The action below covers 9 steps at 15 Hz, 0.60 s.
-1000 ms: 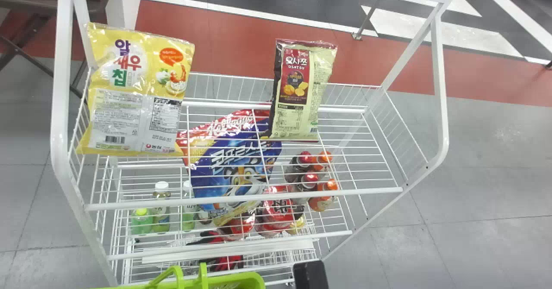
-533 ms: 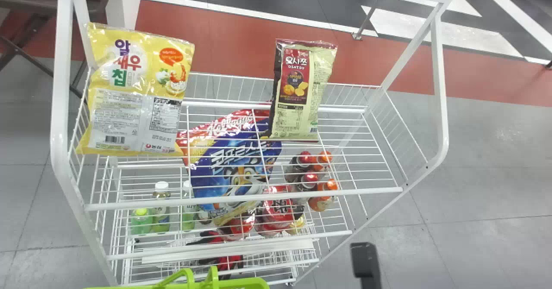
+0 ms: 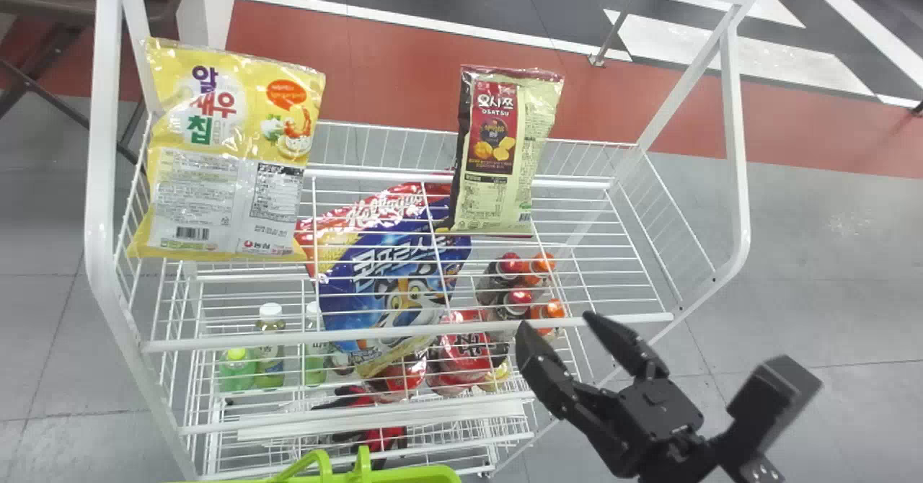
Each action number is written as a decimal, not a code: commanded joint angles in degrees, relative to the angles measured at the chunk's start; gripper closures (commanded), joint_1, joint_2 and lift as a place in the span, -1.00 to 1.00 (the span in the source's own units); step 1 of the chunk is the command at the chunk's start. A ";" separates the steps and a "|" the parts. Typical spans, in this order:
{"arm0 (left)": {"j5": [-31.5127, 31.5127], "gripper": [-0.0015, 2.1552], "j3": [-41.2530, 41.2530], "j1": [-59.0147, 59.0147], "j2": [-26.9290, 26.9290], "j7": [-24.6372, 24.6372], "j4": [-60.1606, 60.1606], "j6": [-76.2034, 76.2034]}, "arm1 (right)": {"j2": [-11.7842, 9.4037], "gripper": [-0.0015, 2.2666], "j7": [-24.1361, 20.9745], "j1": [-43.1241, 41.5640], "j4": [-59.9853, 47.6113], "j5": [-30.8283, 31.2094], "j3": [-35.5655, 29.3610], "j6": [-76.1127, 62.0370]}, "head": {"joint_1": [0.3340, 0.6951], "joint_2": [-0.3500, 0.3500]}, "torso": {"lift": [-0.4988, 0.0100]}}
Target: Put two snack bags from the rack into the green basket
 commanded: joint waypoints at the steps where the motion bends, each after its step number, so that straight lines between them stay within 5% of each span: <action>1: 0.00 0.98 -0.12 -0.01 0.00 -0.01 0.19 0.00 | -0.53 -0.94 -2.42 2.96 1.76 5.04 5.35 -15.48 | 1.00 -1.00 | 0.93; 2: -0.08 0.98 -0.12 -0.01 0.00 -0.09 0.36 -0.18 | -1.15 -0.94 -4.09 4.37 2.64 7.50 8.16 -22.86 | 1.00 -1.00 | 0.93; 9: 0.00 0.98 0.32 1.57 0.00 -0.97 -0.16 -1.41 | -1.24 -0.93 -6.81 6.39 -0.26 6.09 10.19 -14.43 | 1.00 -1.00 | 0.93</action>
